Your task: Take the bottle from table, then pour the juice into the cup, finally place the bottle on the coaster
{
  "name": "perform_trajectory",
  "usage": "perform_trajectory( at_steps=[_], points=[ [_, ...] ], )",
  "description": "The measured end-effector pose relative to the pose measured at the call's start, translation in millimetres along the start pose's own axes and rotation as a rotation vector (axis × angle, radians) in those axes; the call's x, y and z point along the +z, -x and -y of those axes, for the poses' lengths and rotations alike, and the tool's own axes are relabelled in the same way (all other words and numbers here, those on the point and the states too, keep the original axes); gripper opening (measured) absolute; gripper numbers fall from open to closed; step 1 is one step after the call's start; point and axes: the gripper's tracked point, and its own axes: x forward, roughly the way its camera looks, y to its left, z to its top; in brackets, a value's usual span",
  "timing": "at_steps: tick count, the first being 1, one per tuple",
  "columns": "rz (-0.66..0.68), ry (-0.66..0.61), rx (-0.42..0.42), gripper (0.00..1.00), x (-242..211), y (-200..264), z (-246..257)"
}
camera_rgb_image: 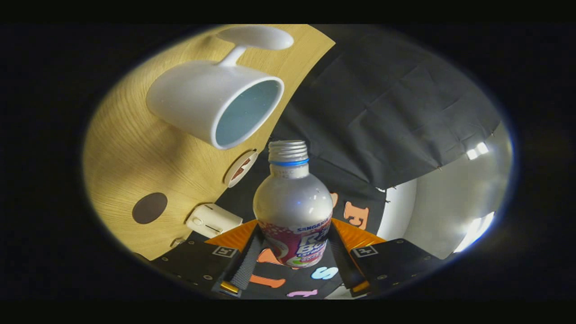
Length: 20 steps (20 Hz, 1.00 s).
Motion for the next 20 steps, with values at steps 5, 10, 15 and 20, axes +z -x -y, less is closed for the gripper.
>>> perform_trajectory(
  at_steps=[5, 10, 15, 20],
  points=[
    [-0.001, -0.056, 0.025, 0.77, 6, -1, -11],
    [-0.024, -0.215, 0.089, 0.77, 13, 4, -35],
    [-0.066, -0.358, 0.083, 0.77, 12, 6, -42],
    [-0.134, -0.590, 0.096, 0.77, -7, 2, -56]
  ],
)
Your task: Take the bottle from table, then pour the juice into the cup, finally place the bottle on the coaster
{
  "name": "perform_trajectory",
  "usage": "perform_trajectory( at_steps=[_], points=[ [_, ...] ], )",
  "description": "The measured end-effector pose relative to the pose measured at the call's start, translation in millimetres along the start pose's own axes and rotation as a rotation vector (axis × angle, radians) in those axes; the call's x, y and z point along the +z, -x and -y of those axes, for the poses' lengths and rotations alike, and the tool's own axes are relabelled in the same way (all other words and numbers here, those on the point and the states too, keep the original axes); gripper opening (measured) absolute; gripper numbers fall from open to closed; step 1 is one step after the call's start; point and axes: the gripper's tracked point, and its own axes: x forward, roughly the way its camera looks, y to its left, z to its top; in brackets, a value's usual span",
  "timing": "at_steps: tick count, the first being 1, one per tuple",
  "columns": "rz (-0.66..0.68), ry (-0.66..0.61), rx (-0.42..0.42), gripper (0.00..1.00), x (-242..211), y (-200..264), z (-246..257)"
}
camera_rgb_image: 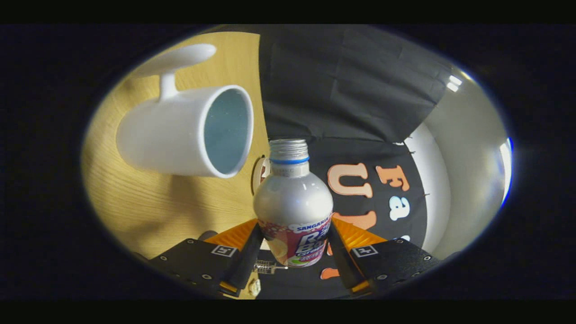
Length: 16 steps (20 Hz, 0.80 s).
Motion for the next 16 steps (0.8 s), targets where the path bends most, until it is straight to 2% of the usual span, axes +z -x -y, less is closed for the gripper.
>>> perform_trajectory(
  at_steps=[7, 12, 16],
  points=[
    [-0.052, -0.367, 0.027, 0.78, -19, -5, -6],
    [-0.128, -0.679, 0.044, 0.78, -49, -14, -2],
    [-0.163, -0.954, 0.087, 0.78, -61, -20, -10]
  ],
)
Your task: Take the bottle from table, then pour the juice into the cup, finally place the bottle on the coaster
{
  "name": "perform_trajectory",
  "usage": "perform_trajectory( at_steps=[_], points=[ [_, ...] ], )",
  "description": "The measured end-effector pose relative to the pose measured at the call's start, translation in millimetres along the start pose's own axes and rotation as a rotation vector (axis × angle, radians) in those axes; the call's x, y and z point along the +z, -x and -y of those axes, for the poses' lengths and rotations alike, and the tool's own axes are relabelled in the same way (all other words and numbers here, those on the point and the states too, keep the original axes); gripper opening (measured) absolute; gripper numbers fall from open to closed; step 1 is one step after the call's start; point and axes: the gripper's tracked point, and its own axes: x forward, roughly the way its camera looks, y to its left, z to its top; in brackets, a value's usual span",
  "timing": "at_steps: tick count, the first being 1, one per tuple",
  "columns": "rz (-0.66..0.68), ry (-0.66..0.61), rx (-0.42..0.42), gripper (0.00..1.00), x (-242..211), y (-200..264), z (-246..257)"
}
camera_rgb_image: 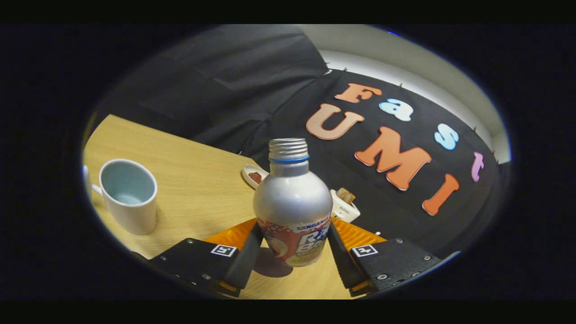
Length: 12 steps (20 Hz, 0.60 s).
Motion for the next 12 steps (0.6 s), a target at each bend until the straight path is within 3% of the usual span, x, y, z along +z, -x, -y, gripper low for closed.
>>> perform_trajectory(
  at_steps=[12],
  points=[
    [-0.121, -0.491, 0.051, 0.78, -36, -21, 30]
  ],
)
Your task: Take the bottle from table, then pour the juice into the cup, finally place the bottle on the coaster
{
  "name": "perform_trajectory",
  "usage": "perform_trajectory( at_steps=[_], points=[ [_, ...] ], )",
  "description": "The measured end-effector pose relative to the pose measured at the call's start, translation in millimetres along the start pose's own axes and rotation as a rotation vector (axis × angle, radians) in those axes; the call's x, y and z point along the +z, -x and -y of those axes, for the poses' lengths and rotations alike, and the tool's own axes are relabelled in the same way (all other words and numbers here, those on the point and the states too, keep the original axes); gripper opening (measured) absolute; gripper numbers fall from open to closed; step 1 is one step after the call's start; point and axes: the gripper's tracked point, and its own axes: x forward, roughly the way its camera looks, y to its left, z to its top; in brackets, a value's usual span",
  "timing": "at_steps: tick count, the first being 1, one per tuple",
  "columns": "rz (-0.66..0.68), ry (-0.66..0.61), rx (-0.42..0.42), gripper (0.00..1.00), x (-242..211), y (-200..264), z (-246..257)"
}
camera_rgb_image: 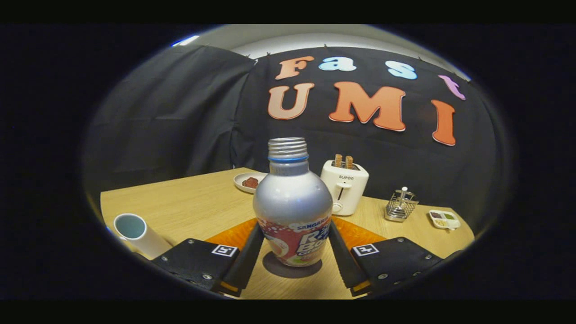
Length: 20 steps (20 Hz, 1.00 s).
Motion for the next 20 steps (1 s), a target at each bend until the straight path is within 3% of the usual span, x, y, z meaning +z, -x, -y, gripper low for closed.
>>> perform_trajectory(
  at_steps=[4, 20],
  points=[
    [-0.060, -0.100, 0.015, 0.78, -15, -5, 6],
    [-0.170, -0.075, 0.004, 0.82, -45, -12, 12]
  ],
)
